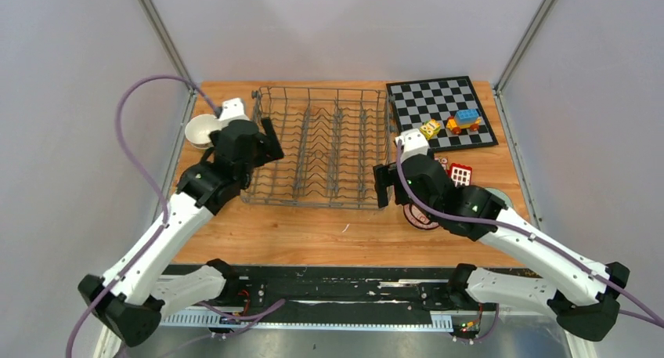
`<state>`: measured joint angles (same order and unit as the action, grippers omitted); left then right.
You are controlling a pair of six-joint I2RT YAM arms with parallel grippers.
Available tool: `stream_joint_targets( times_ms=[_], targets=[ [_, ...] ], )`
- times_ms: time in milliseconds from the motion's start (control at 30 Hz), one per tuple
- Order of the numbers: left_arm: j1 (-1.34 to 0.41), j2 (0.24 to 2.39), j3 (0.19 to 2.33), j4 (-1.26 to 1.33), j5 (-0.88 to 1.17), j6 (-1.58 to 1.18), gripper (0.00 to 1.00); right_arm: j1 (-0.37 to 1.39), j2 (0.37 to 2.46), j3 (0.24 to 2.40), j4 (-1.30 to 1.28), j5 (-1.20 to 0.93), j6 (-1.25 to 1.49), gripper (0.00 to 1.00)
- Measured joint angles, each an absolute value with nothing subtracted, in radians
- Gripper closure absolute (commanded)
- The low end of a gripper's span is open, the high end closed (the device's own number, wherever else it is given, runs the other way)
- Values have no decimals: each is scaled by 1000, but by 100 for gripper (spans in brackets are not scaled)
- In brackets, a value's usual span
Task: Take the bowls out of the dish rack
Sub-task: Reset both arms
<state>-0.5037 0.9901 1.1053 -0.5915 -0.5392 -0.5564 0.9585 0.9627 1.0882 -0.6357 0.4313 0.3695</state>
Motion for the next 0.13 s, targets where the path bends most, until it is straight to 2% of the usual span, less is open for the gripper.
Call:
stream_joint_targets(
  times_ms=[133],
  targets=[
    [-611, 1053, 1088, -623, -548, -556, 0, 946, 922, 1005, -607, 495, 379, 4]
  ],
)
